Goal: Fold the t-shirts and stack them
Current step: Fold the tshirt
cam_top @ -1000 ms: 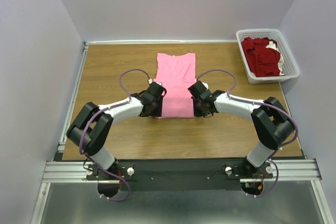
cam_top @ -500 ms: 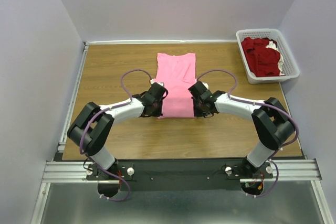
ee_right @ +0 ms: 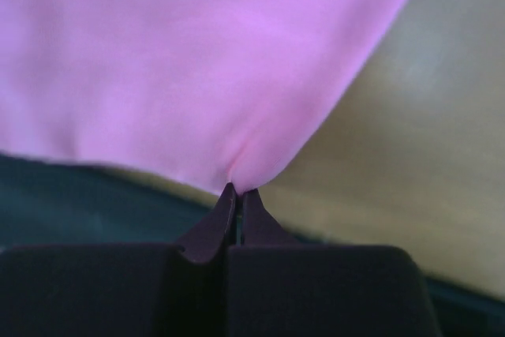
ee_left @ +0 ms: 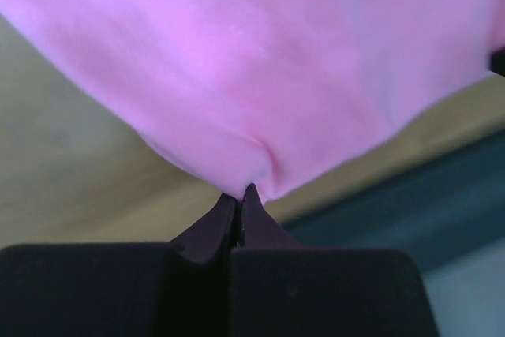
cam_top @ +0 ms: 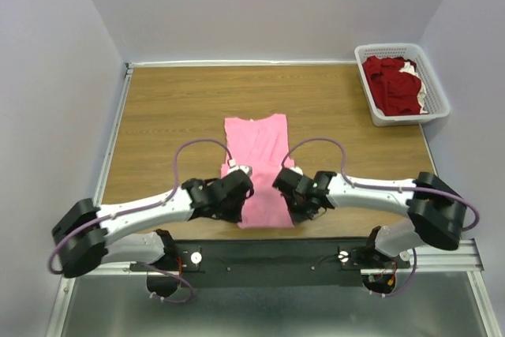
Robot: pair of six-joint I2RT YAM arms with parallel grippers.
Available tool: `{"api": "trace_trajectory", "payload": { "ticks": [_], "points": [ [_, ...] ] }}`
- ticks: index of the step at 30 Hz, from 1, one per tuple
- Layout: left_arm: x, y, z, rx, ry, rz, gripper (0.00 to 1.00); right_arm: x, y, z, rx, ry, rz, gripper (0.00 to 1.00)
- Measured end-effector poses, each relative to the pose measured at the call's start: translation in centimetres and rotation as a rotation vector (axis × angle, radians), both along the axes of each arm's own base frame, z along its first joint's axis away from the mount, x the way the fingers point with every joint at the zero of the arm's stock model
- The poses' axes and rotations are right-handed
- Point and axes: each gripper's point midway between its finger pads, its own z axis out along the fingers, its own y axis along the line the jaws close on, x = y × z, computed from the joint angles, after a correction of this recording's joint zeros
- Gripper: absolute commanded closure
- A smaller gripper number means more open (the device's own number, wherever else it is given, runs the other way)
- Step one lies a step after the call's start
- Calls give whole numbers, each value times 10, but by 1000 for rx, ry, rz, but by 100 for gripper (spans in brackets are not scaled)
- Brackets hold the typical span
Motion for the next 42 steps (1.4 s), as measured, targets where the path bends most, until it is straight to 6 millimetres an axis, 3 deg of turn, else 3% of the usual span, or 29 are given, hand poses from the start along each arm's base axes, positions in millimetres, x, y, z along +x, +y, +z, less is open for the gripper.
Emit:
{"api": "trace_trajectory", "payload": {
  "ticks": [2,4,7,9,10,13,18,21,25,29,36,42],
  "points": [
    [-38,-4,17,-73,44,-44,100,-37,-3,10,3,80,47,99],
    [-58,-6,33,-137,82,-41,100,-54,-7,25,22,116,52,99],
    [-55,-5,58,-193,67,26,100,-47,-6,55,29,97,25,99],
    [-39,-7,74,-235,34,70,100,-33,4,74,40,68,14,99],
    [-28,-7,82,-254,10,99,100,-15,16,91,65,25,5,99],
    [23,4,101,-281,-92,212,100,23,31,118,95,-51,-12,99],
    [80,21,116,-233,-204,283,100,88,39,151,105,-163,-45,99],
    [103,27,123,-220,-256,280,100,121,42,161,100,-204,-42,99],
    [136,42,125,-199,-305,298,100,152,38,160,72,-220,-38,99],
    [167,50,125,-193,-324,291,100,179,18,145,42,-189,-66,99],
    [216,40,118,-207,-326,227,100,218,-2,129,63,-144,-105,99],
    [264,28,91,-200,-286,200,100,251,-19,103,89,-98,-143,99]
  ]
}}
